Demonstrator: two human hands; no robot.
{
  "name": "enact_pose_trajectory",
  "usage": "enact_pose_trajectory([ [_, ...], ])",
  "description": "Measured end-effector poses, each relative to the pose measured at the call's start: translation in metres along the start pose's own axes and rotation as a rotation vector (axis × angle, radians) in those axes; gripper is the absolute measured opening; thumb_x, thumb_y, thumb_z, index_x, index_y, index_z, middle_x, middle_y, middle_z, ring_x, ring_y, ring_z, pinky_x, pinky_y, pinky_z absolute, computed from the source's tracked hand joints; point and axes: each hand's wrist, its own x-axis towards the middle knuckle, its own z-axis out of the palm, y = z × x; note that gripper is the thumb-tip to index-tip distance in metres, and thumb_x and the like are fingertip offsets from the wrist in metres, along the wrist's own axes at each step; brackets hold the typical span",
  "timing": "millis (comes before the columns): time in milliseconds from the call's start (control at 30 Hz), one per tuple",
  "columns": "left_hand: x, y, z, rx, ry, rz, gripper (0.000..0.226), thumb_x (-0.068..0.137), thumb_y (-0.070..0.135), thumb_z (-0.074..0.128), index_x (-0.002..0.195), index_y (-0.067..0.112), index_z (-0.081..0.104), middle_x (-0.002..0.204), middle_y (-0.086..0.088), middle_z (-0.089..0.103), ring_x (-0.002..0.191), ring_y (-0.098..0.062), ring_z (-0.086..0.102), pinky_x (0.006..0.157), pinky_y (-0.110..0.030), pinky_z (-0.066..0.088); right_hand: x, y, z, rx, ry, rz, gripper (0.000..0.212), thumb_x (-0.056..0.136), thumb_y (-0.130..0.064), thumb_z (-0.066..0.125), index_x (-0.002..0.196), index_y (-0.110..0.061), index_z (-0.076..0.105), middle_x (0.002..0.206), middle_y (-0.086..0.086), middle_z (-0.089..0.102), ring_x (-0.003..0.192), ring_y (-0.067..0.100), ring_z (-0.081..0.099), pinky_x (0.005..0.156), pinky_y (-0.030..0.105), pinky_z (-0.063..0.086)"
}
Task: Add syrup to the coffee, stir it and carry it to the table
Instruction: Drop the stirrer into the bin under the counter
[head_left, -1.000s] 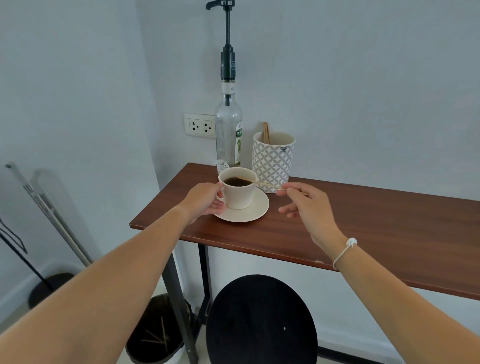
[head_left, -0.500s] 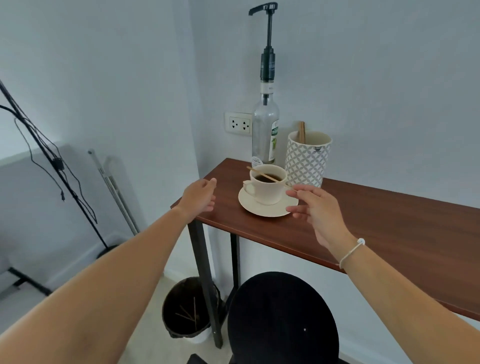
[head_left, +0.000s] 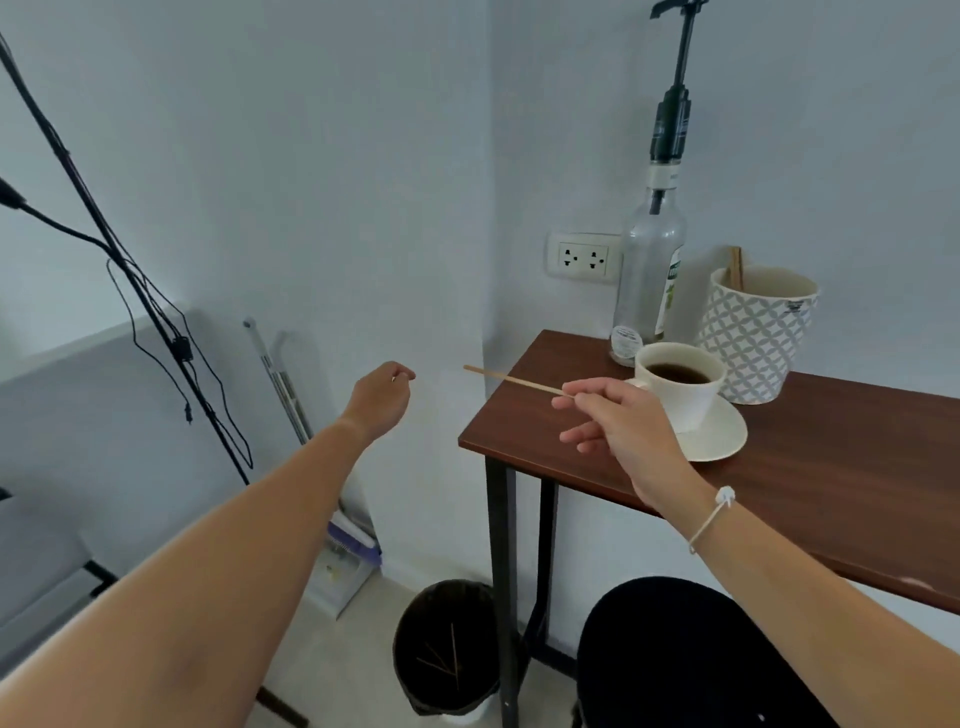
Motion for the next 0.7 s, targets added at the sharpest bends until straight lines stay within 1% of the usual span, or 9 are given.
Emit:
enact_pose_trajectory([
  [167, 0.070, -0.046, -0.029, 0.033, -0.110, 0.082, 0.035, 0.096, 0.018, 0.033, 0.120, 0.012, 0.058, 0.119, -0.013, 0.059, 0.091, -0.020, 0.053, 0.075, -0.029, 0.044, 0.020, 0.013, 0.075, -0.067, 0.104, 0.051, 0.019, 0.092, -0.011, 0.052, 0.090, -0.022, 0.067, 0.089, -0.004, 0.074, 0.060, 0.015, 0.066, 0.054, 0.021, 0.053],
  [200, 0.082, -0.053, -0.035, 0.047, -0.150, 0.105, 0.035, 0.097, 0.018, 0.033, 0.121, 0.012, 0.057, 0.117, -0.013, 0.059, 0.087, -0.020, 0.053, 0.073, -0.028, 0.044, 0.024, 0.014, 0.090, -0.064, 0.134, 0.074, 0.019, 0.092, -0.011, 0.052, 0.089, -0.021, 0.068, 0.089, -0.004, 0.074, 0.059, 0.014, 0.066, 0.054, 0.020, 0.052],
  [300, 0.116, -0.067, -0.056, 0.126, -0.250, 0.182, 0.035, 0.098, 0.021, 0.033, 0.125, 0.014, 0.054, 0.107, -0.009, 0.057, 0.071, -0.015, 0.051, 0.057, -0.023, 0.040, 0.033, 0.016, 0.133, -0.040, 0.215, 0.115, 0.019, 0.091, -0.009, 0.051, 0.089, -0.018, 0.067, 0.089, 0.000, 0.073, 0.054, 0.012, 0.064, 0.050, 0.019, 0.050],
  [333, 0.126, -0.069, -0.061, 0.147, -0.269, 0.209, 0.035, 0.098, 0.022, 0.033, 0.126, 0.014, 0.053, 0.104, -0.006, 0.056, 0.069, -0.014, 0.050, 0.056, -0.023, 0.040, 0.035, 0.017, 0.143, -0.037, 0.236, 0.123, 0.019, 0.091, -0.009, 0.051, 0.088, -0.018, 0.066, 0.089, 0.001, 0.073, 0.051, 0.011, 0.063, 0.050, 0.019, 0.050],
  [400, 0.144, -0.070, -0.065, 0.182, -0.297, 0.249, 0.035, 0.098, 0.023, 0.033, 0.127, 0.014, 0.051, 0.102, -0.005, 0.055, 0.074, -0.018, 0.053, 0.061, -0.026, 0.042, 0.038, 0.019, 0.163, -0.042, 0.279, 0.132, 0.020, 0.091, -0.007, 0.051, 0.085, -0.019, 0.065, 0.087, 0.001, 0.072, 0.046, 0.008, 0.061, 0.049, 0.019, 0.049],
  [500, 0.165, -0.072, -0.065, 0.275, -0.346, 0.341, 0.038, 0.098, 0.021, 0.031, 0.131, 0.012, 0.049, 0.101, -0.010, 0.058, 0.084, -0.025, 0.054, 0.074, -0.030, 0.043, 0.040, 0.027, 0.193, -0.058, 0.322, 0.153, 0.021, 0.091, -0.006, 0.050, 0.085, -0.019, 0.065, 0.086, 0.001, 0.071, 0.046, 0.009, 0.060, 0.051, 0.023, 0.048],
  [533, 0.170, -0.073, -0.064, 0.299, -0.356, 0.371, 0.038, 0.098, 0.019, 0.030, 0.131, 0.012, 0.048, 0.103, -0.013, 0.060, 0.087, -0.027, 0.055, 0.077, -0.033, 0.044, 0.040, 0.031, 0.202, -0.080, 0.325, 0.167, 0.021, 0.091, -0.006, 0.050, 0.084, -0.020, 0.065, 0.087, 0.000, 0.071, 0.047, 0.010, 0.060, 0.052, 0.023, 0.048],
  [600, 0.180, -0.073, -0.061, 0.352, -0.367, 0.427, 0.040, 0.098, 0.017, 0.028, 0.133, 0.012, 0.046, 0.115, -0.016, 0.060, 0.101, -0.031, 0.056, 0.085, -0.037, 0.046, 0.040, 0.041, 0.216, -0.145, 0.325, 0.200, 0.023, 0.091, -0.007, 0.050, 0.083, -0.023, 0.064, 0.086, -0.002, 0.071, 0.050, 0.010, 0.061, 0.053, 0.023, 0.048],
  [700, 0.193, -0.070, -0.054, 0.445, -0.359, 0.507, 0.042, 0.098, 0.017, 0.028, 0.137, 0.015, 0.043, 0.127, -0.017, 0.054, 0.121, -0.034, 0.046, 0.096, -0.043, 0.043, 0.042, 0.060, 0.232, -0.207, 0.332, 0.238, 0.024, 0.091, -0.009, 0.049, 0.081, -0.026, 0.063, 0.085, -0.006, 0.070, 0.055, 0.011, 0.062, 0.054, 0.020, 0.049],
])
